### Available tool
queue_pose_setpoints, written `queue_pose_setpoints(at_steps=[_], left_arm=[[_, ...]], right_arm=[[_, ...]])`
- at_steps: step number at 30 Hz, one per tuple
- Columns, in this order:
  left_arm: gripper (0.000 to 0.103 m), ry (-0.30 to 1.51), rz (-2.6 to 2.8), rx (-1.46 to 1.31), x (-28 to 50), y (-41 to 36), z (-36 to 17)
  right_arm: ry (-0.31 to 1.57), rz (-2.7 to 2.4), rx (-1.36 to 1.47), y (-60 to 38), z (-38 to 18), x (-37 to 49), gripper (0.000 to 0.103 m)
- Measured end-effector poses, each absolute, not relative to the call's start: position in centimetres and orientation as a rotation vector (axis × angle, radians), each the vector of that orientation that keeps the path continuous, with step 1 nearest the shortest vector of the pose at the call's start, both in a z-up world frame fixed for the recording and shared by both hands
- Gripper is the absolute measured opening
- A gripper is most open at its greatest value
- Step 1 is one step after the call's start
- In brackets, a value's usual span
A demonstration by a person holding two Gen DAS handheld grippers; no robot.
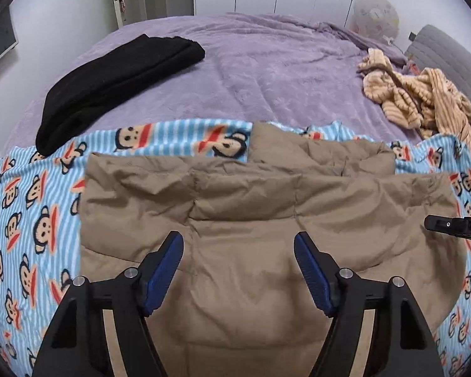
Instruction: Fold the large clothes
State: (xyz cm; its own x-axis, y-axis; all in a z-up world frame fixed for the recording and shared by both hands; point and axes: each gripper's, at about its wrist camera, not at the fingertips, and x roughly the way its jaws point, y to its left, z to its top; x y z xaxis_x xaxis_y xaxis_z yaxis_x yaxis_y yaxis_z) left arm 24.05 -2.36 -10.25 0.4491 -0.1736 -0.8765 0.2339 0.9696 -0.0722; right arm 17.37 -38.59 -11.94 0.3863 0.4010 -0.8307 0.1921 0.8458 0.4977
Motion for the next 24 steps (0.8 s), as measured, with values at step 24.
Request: queue_pose_setpoints(at_steps=[24], left_arm=[[0.081,1.084,0.059,0.014,33.6,3.1,-20.0]], right_arm=[[1.192,-0.112,0.426,-46.2,-20.9,21.0,0.009]])
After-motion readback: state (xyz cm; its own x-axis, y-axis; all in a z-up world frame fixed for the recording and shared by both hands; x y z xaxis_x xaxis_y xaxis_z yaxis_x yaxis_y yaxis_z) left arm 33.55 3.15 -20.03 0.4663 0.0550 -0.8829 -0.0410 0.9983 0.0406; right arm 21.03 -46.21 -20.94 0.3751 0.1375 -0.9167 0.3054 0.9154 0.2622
